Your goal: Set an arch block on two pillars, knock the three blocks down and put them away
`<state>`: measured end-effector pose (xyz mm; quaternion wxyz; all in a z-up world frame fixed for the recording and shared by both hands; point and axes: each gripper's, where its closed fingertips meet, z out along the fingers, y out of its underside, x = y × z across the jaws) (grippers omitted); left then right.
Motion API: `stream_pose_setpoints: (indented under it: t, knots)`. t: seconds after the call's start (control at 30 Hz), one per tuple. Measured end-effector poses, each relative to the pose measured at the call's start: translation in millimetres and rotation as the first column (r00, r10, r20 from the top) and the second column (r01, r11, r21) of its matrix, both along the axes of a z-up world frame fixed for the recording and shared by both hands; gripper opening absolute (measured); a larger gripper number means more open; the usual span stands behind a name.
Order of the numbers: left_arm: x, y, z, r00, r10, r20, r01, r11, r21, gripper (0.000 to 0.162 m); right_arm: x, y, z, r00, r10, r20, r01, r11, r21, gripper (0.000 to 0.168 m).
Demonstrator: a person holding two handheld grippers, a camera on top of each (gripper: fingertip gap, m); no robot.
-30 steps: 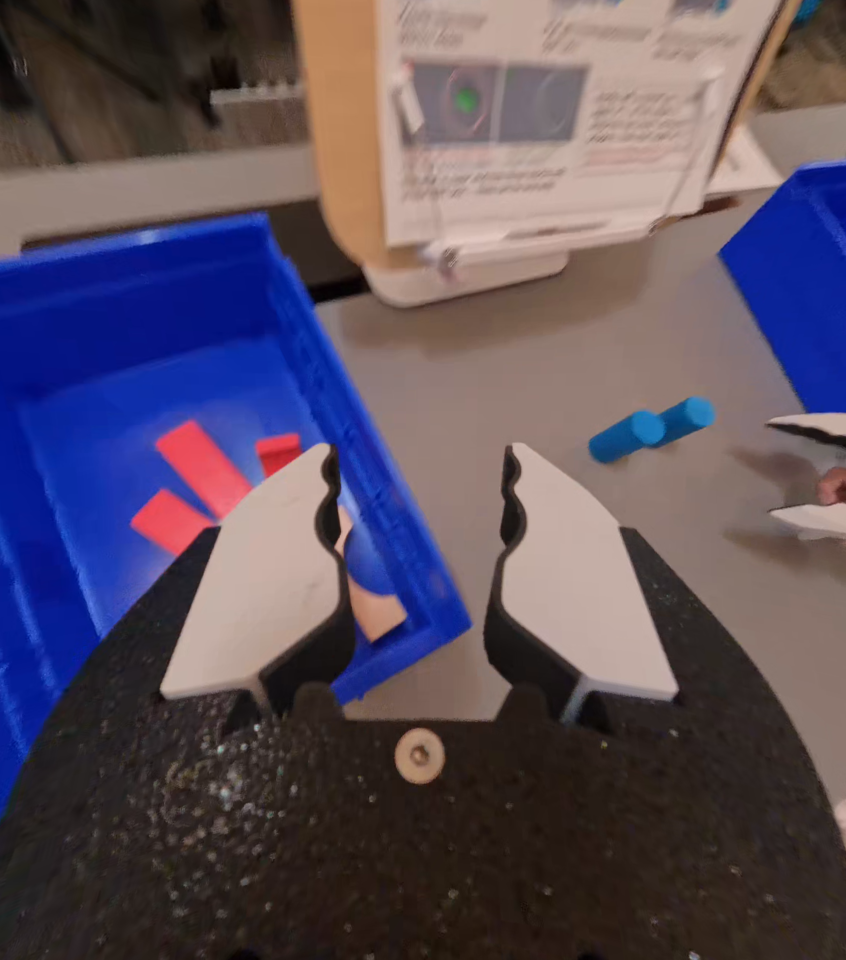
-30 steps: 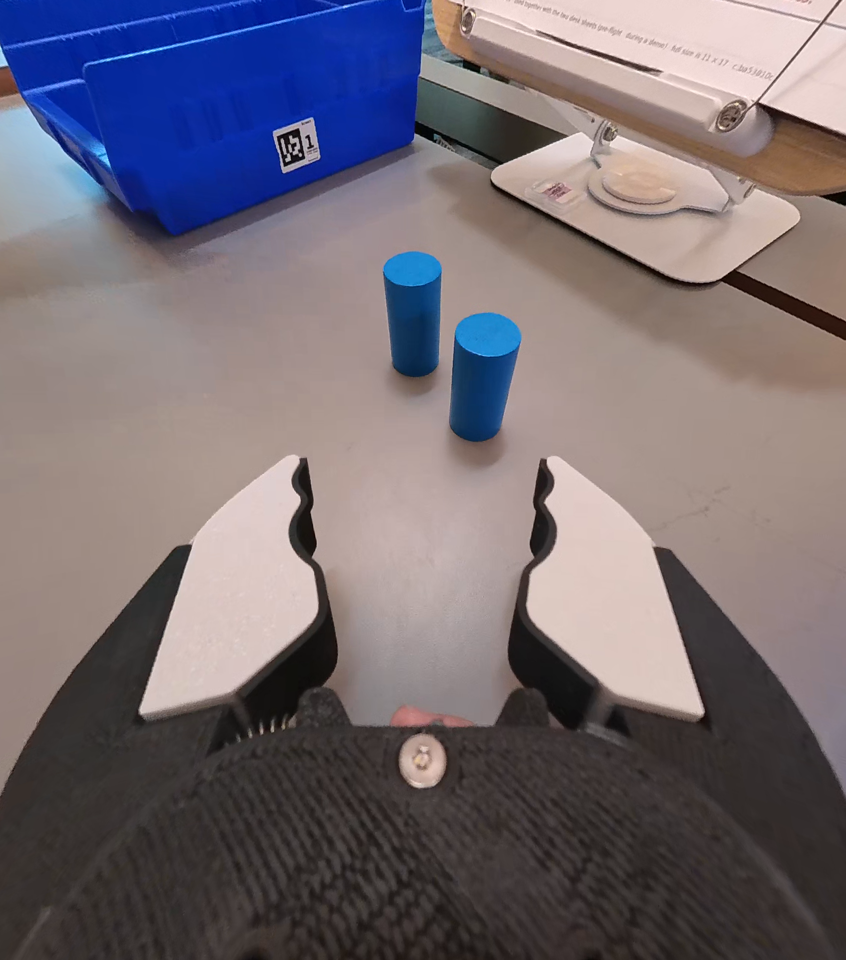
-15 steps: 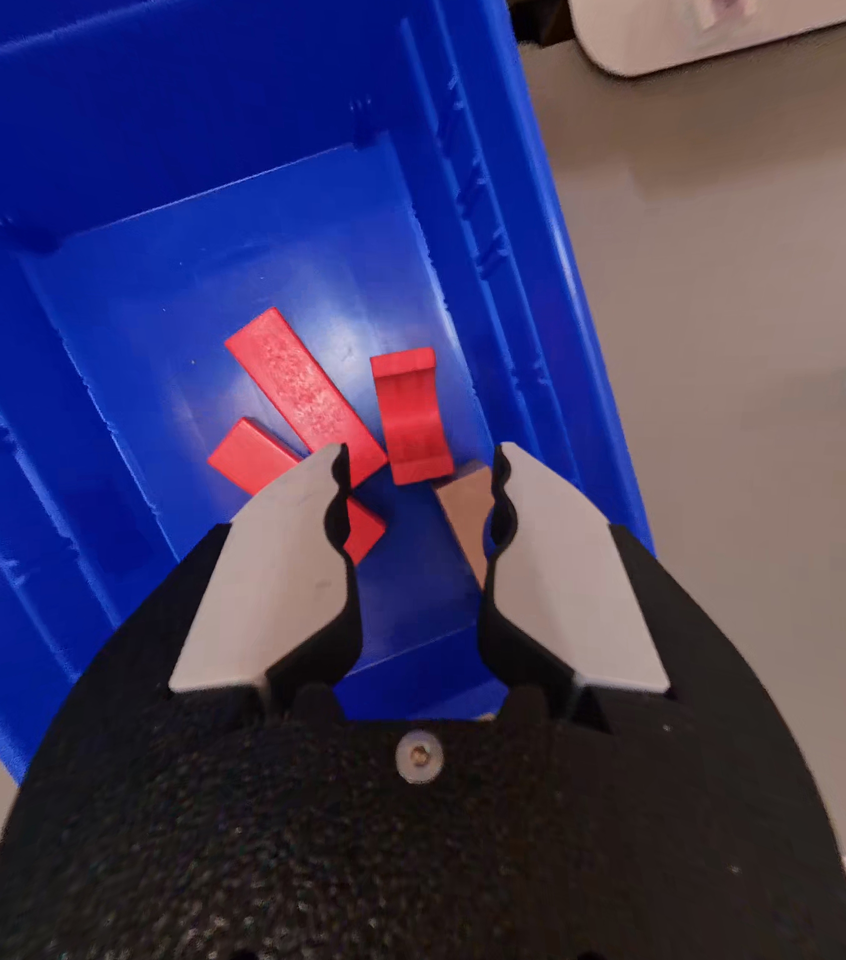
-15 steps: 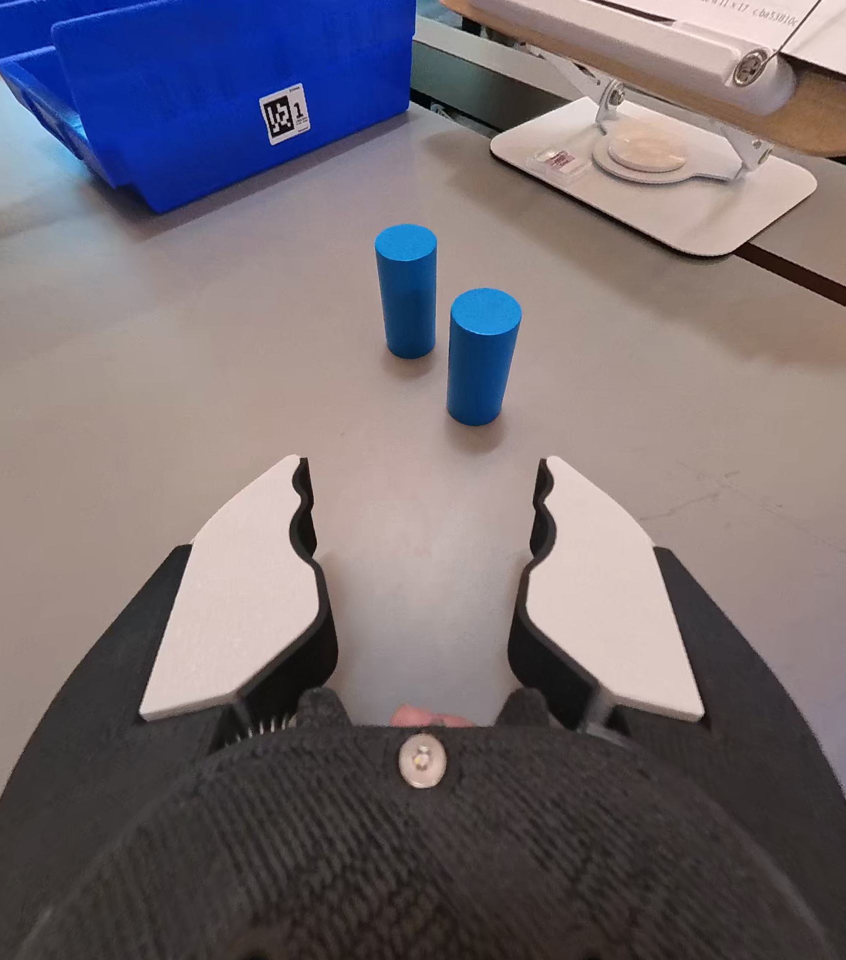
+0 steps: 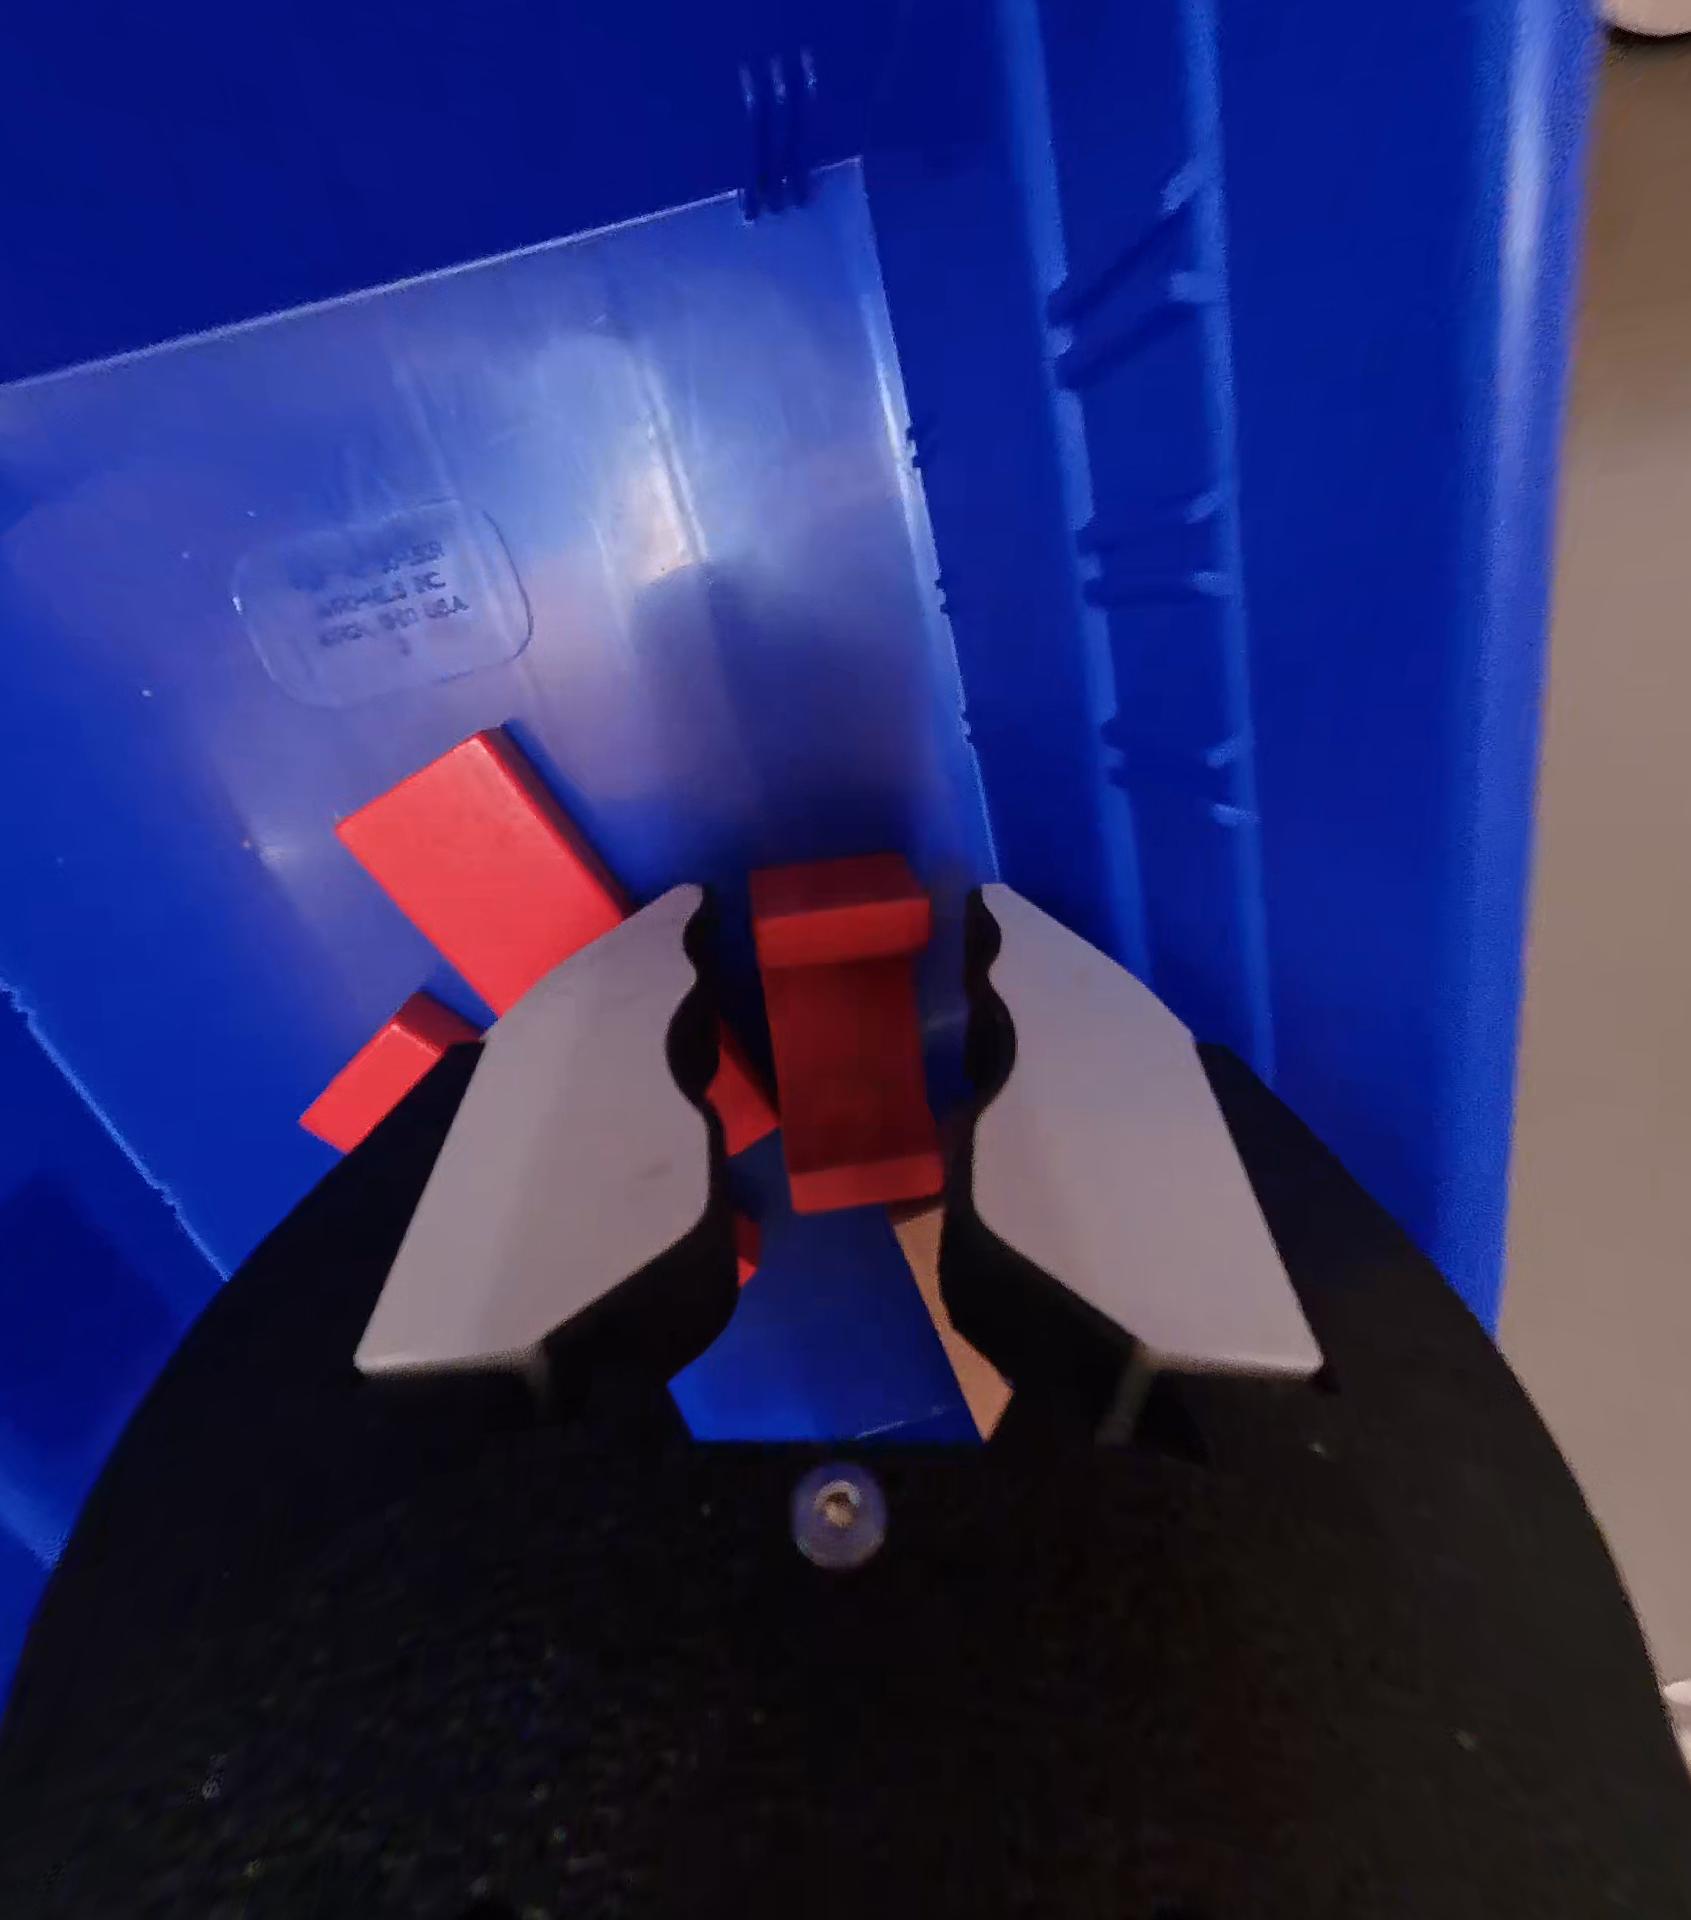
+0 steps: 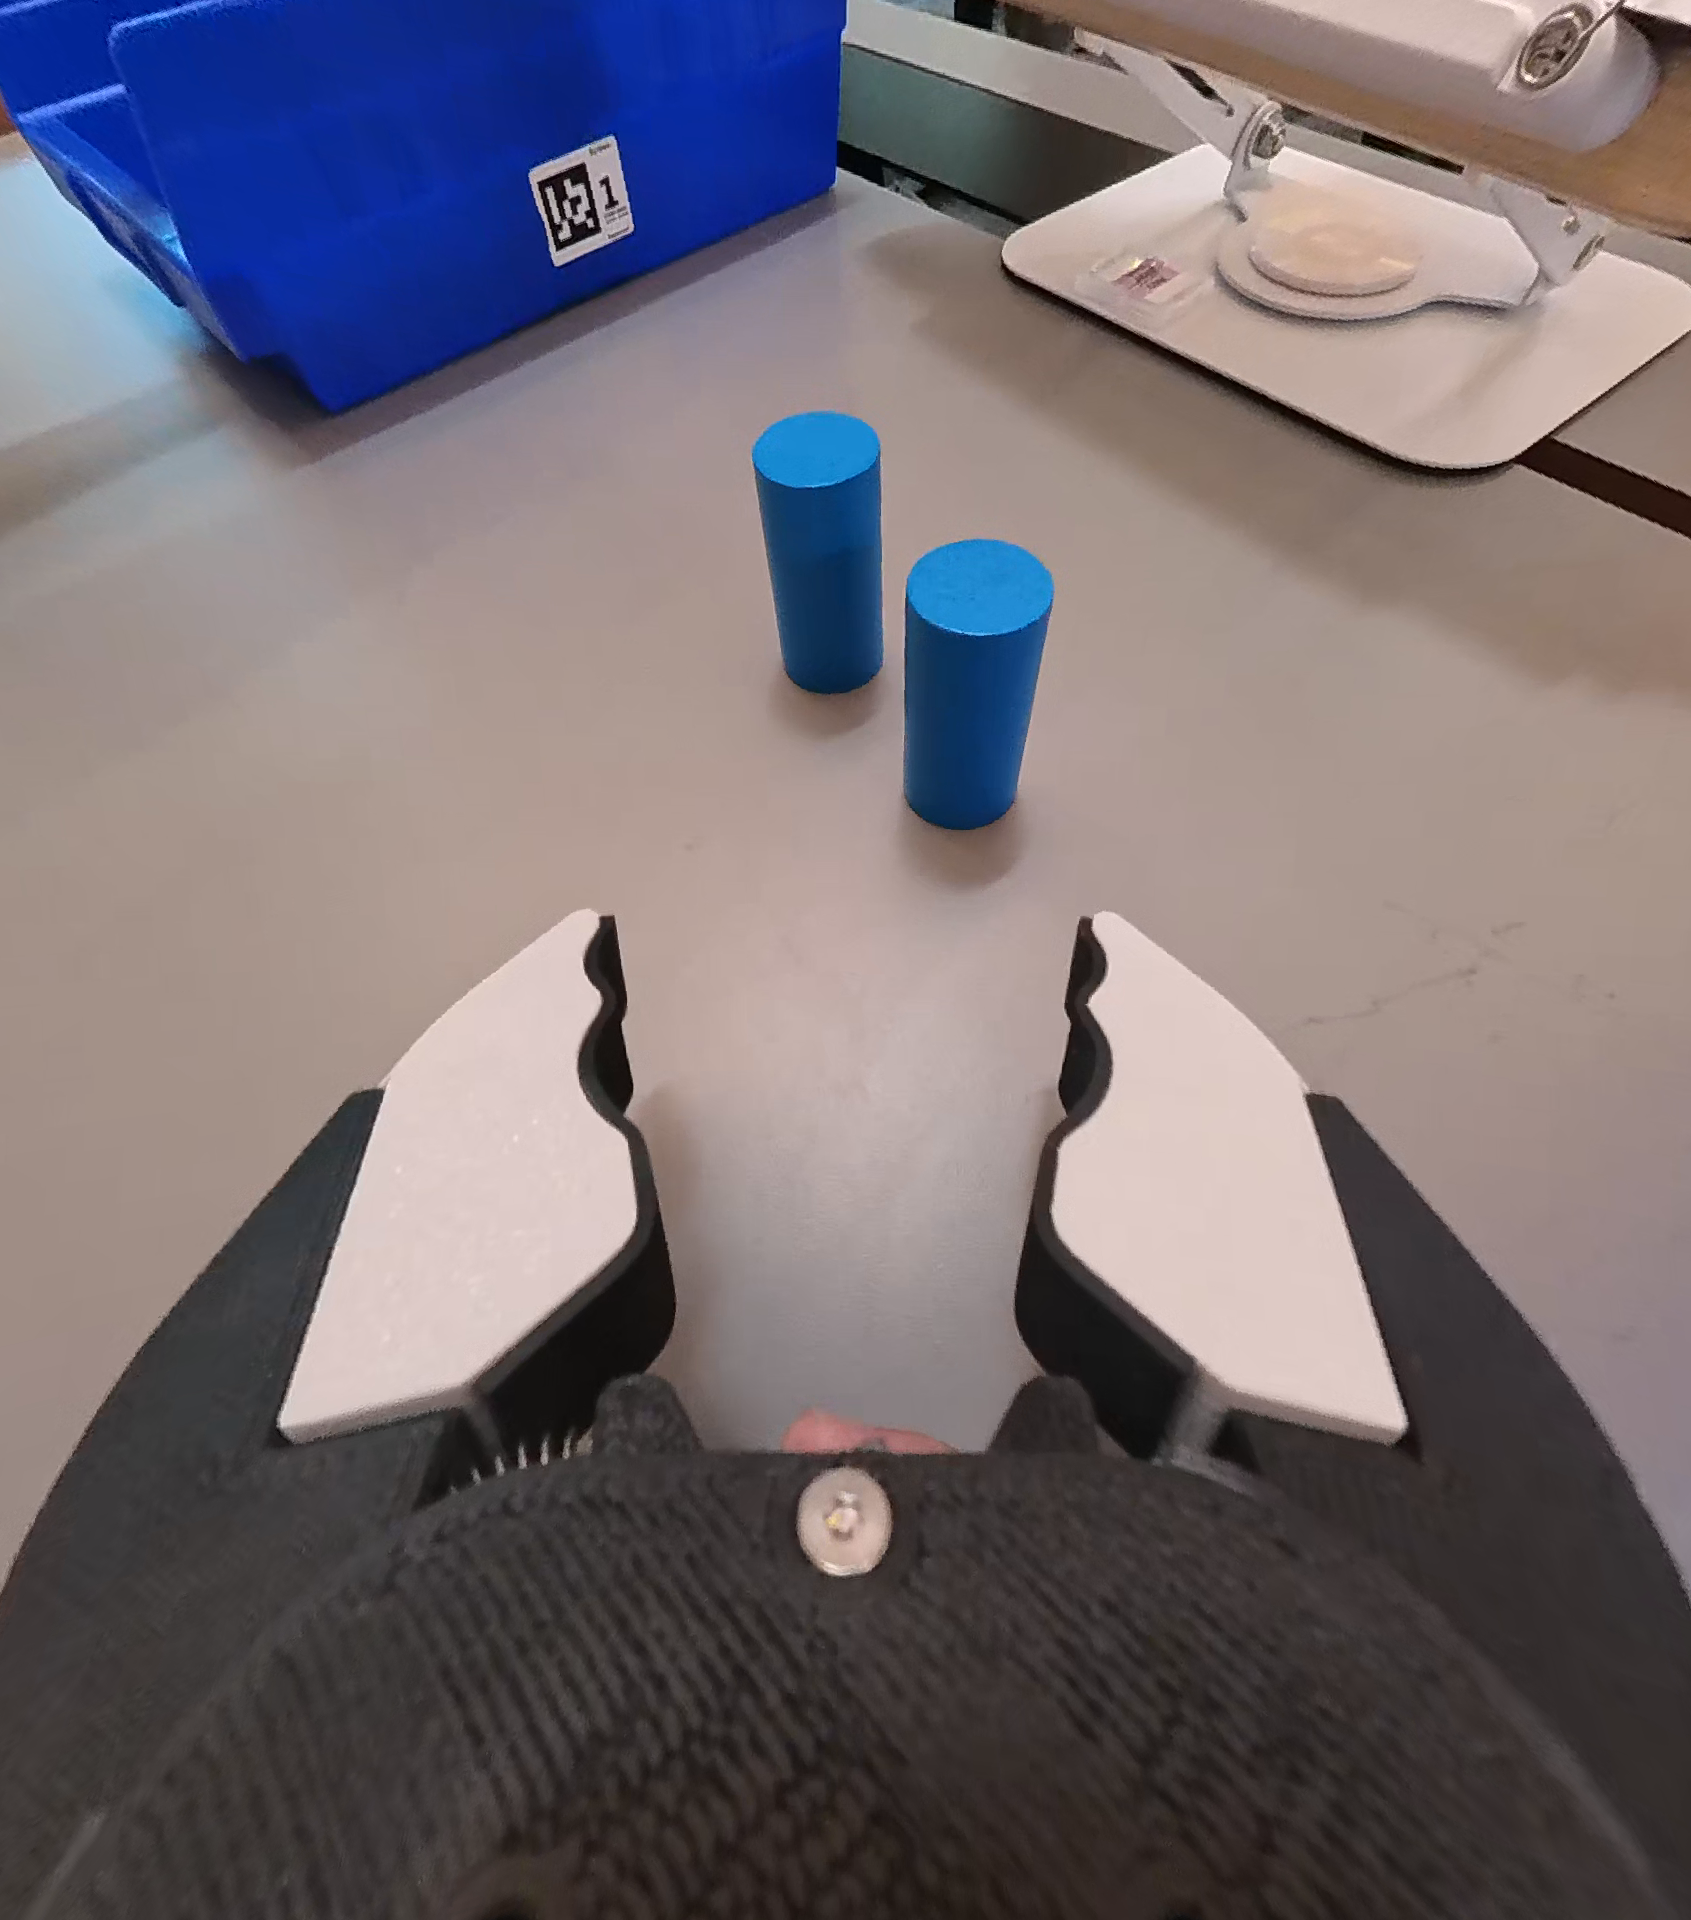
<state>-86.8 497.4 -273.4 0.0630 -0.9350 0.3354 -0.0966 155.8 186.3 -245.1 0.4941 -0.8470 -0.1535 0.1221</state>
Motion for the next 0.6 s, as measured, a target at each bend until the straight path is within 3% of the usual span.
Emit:
stream_pose_setpoints:
  t: [0.13, 0.37, 0.47, 0.6]
  knots:
    - [-0.4, -2.1, -10.1, 1.0, 0.025, 0.011, -0.025, 1.0, -0.015, 0.036, -0.1, -0.3, -1.1, 1.0, -0.001, -0.009, 0.001, 1.0, -0.004, 0.083]
    - [0.8, 2.3, -5.1, 0.995, -0.011, 0.101, 0.002, 0.996, 0.085, 0.035, -4.8, 0.4, -1.6, 1.0, 0.012, 0.002, -0.012, 1.0, -0.004, 0.082]
    - [0.6, 7.9, 17.2, 0.982, -0.014, 0.189, -0.017, 0.987, 0.161, 0.035, -4.4, 0.6, 2.5, 1.0, 0.005, 0.013, -0.005, 1.0, 0.011, 0.082]
    - [0.0, 13.8, 82.7, 0.928, -0.069, 0.367, -0.05, 0.951, 0.306, 0.034, -7.6, 1.4, 17.5, 1.0, 0.007, -0.01, -0.006, 0.998, 0.065, 0.082]
